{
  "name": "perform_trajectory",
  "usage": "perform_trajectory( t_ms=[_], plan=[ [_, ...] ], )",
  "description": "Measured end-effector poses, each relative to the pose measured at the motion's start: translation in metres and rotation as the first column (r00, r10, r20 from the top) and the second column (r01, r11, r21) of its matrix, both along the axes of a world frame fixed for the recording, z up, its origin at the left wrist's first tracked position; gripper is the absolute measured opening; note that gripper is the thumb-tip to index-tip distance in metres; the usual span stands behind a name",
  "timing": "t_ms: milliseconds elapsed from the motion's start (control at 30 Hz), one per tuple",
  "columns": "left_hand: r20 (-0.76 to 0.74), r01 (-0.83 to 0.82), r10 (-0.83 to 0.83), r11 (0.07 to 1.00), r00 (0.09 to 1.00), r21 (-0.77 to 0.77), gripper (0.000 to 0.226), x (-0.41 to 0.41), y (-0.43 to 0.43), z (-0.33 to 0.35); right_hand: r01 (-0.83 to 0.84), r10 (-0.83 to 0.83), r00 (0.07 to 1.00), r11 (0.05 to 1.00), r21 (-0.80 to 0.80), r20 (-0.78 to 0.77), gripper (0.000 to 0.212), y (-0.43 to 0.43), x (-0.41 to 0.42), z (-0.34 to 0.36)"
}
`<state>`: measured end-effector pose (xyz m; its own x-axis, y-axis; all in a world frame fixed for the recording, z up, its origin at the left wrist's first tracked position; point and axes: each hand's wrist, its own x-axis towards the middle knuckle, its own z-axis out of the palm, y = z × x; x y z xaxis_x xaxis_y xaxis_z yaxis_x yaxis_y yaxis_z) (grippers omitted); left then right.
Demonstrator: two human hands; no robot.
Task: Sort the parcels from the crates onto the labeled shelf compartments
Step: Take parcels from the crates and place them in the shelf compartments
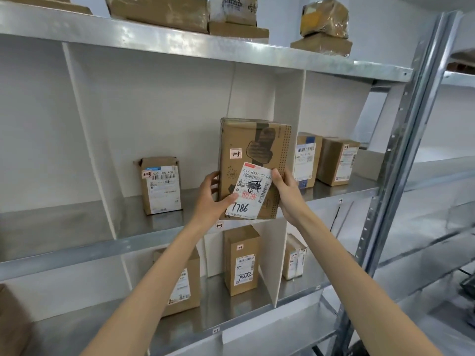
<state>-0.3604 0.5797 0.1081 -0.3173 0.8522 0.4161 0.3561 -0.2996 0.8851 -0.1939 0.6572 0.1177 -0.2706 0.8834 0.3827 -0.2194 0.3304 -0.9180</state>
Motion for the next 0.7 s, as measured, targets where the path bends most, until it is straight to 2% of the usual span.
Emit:
perform_trajectory(
  t_ms=[200, 400, 700],
  plan=[
    [-0.029, -0.062, 0.060, 0.997, 0.998, -0.042, 0.066, -0.004, 0.032, -0.013, 0.021, -0.027, 0.994, 0.998, 0.058, 0.102, 0.039, 0.040, -0.012, -0.014],
    [-0.111, -0.132, 0.125, 0.989, 0.986, -0.061, 0.068, -0.007, 0.059, -0.021, -0.018, 0.008, 0.992, 0.996, 0.082, 0.129, 0.037, 0.079, -0.012, -0.020],
    [-0.112, -0.218, 0.209, 0.973, 0.971, -0.073, 0.065, -0.003, 0.102, -0.023, -0.018, 0.013, 0.999, 0.995, 0.102, 0.049, 0.040, 0.123, -0.025, -0.025]
  ],
)
